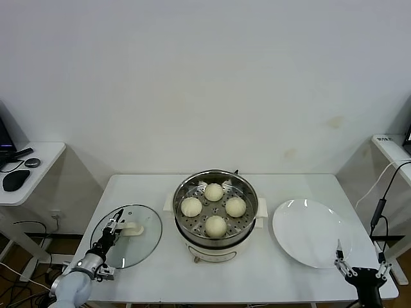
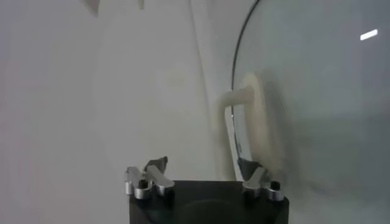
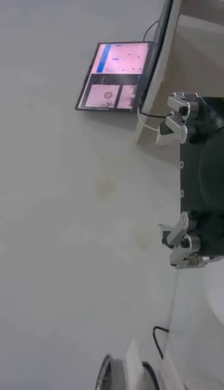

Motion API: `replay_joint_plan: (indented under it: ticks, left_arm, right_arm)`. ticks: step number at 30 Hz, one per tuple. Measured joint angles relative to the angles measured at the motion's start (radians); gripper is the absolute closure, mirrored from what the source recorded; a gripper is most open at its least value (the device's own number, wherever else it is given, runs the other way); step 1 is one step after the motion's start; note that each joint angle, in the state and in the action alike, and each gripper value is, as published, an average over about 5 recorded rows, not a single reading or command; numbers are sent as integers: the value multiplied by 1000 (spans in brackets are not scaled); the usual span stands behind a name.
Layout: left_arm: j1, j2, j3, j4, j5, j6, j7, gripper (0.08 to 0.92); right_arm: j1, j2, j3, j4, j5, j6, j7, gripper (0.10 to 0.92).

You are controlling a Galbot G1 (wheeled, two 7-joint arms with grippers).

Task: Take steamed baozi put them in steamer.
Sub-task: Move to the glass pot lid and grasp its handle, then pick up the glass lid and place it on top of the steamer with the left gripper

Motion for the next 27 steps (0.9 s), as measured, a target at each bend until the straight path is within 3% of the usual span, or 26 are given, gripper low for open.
replay_joint_plan:
  ticks: [16,27]
  left_arm:
    - [-12,-13,-7,40,-57,-8,-19,804]
    - [73,18,-33,-98,-133,36,-23,825]
  right_arm:
    - [-3,8,-40,-4,-34,0,-7,203]
    - [-15,-16,-77,-10,-22,-20,-24,203]
